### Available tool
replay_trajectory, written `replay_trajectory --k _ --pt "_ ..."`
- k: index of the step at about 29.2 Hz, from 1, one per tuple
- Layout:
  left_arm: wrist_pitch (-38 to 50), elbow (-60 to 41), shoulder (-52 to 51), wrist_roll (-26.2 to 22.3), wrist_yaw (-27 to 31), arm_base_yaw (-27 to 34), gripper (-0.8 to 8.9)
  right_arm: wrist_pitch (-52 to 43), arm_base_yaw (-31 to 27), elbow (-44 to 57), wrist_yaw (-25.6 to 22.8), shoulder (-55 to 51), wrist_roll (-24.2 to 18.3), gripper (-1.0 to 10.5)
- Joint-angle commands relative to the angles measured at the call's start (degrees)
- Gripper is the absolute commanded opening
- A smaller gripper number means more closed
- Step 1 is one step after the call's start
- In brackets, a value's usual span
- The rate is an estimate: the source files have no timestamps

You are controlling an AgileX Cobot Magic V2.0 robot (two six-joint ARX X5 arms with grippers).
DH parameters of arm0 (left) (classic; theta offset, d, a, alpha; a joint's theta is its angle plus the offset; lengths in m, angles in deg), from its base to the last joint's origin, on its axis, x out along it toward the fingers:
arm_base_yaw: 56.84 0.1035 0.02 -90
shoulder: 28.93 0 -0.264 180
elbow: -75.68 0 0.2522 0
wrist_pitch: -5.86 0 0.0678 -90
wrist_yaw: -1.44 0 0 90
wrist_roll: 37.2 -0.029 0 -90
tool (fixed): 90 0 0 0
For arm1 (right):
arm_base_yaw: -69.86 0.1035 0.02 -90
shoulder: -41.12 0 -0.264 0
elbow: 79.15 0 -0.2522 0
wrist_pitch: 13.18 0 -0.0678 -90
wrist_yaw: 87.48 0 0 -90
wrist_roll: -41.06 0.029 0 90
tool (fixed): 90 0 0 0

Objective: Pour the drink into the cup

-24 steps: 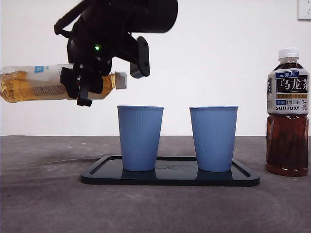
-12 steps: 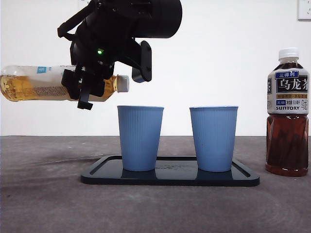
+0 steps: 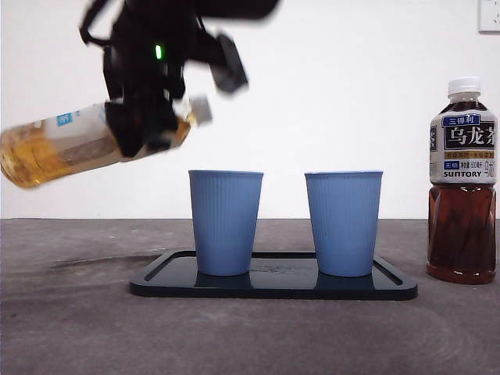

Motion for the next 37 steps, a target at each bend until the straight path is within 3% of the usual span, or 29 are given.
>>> replay_trajectory --k 1,9,14,20,27,31,37 --pt "0.92 1.97 -4.33 10.01 -6.38 0.09 0.15 -0.59 0.24 -0.74 -0.02 0.17 -0.87 3.9" --pt "1.95 1.53 -13.53 19.30 -17.66 3.54 0.15 -0.61 0.24 -0.74 0.00 0.17 -2.40 3.9" --pt "8.57 -2.45 -19.61 20.65 -23.91 7.32 0.15 -0.57 0.24 -0.74 0.26 0.17 -3.26 3.9" --pt "22.38 -14.56 -26.56 21.92 -32.00 13.53 0.15 -0.59 0.24 -0.74 2.67 0.17 -4.11 3.9" --pt "46.75 -30.93 -28.61 22.95 -40.13 19.82 0.15 -0.59 0.24 -0.74 3.39 0.17 -4.92 3.9" --pt "57.83 -37.27 -28.02 24.41 -40.83 21.05 0.15 -0.59 0.24 -0.74 3.39 0.17 -4.90 3.9" --pt "62.36 -40.11 -26.95 25.51 -40.83 22.01 0.15 -0.59 0.24 -0.74 3.26 0.17 -4.85 3.9"
